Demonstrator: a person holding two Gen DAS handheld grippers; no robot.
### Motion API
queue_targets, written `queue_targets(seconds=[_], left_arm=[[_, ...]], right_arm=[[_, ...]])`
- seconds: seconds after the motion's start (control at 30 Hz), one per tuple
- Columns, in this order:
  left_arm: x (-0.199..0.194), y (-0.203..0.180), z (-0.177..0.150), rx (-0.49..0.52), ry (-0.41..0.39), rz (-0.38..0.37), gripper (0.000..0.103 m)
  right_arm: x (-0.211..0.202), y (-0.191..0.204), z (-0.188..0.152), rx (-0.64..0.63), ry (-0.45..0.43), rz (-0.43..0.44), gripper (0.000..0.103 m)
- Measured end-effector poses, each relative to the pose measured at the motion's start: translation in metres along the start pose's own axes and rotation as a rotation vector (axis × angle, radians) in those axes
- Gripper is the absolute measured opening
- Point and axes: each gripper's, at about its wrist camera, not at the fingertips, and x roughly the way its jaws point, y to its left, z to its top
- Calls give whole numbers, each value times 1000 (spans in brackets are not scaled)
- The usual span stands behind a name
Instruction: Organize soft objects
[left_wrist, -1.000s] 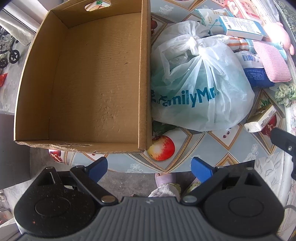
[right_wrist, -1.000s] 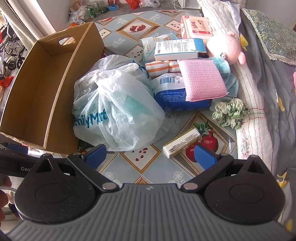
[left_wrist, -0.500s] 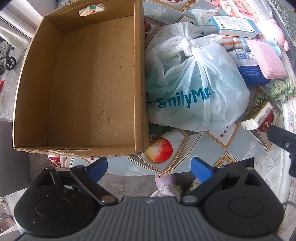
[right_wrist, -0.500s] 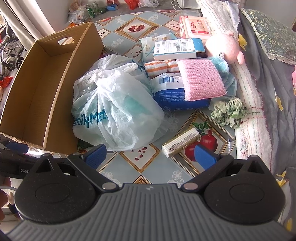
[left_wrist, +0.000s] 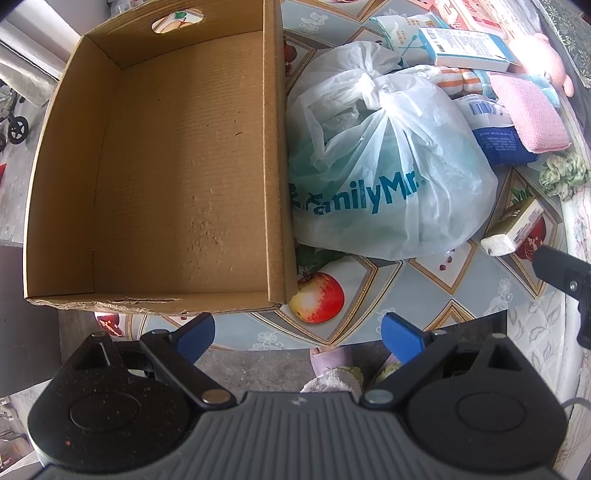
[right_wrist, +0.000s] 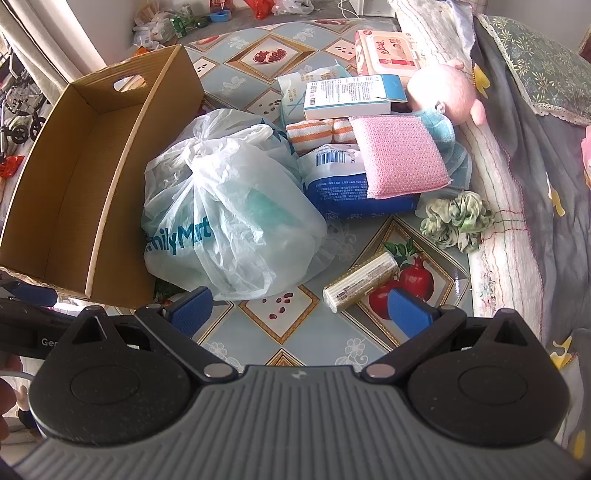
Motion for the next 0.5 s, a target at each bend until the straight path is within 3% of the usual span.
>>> queue_targets(seconds=[0.5], left_arm=[[3,-6,0,25,3,-9,98]], right_arm=[[-4,-10,-6,47,-14,-7,102]])
